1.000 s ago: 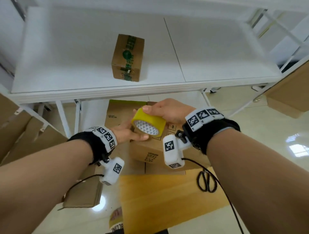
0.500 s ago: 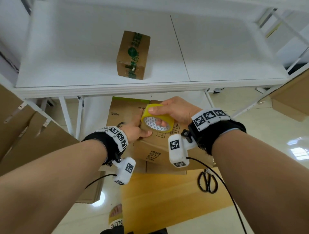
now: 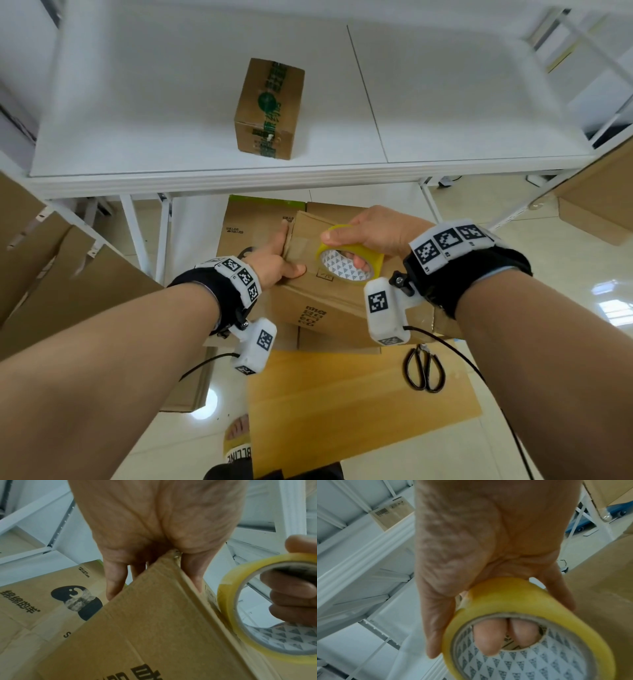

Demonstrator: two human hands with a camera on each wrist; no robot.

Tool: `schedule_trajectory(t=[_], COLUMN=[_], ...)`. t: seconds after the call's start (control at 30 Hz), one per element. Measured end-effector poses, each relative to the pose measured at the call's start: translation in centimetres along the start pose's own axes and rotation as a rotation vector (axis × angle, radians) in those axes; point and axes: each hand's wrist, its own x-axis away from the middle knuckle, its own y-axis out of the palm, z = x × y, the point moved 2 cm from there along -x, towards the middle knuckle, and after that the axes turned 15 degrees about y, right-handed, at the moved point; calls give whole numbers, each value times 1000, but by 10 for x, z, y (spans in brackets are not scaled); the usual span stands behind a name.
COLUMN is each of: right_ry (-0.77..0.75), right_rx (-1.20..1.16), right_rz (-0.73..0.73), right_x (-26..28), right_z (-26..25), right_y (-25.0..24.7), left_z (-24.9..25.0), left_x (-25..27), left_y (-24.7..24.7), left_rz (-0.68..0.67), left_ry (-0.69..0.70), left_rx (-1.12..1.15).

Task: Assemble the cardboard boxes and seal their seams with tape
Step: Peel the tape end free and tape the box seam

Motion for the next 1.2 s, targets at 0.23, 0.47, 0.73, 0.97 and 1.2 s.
schedule_trajectory(t=[0.23,0.47,0.73,0.97,1.2], right_ry=[75,135,148,157,96], right_rx=[153,319,385,274,6], right_rz=[74,196,220,119,47], right_x=[-4,4,3,4,0], right_z=[-11,-8,-14,-13,0], right_y=[3,-2,-6,-2,3], left_z=[2,0,33,33,31], left_x=[6,9,6,-2,-8], left_y=[-1,-3,6,9,8], left_rz=[-28,-31,18,69,56], left_ry=[-27,-44,-8,31,2], left_rx=[-27,-104,237,-222,-303])
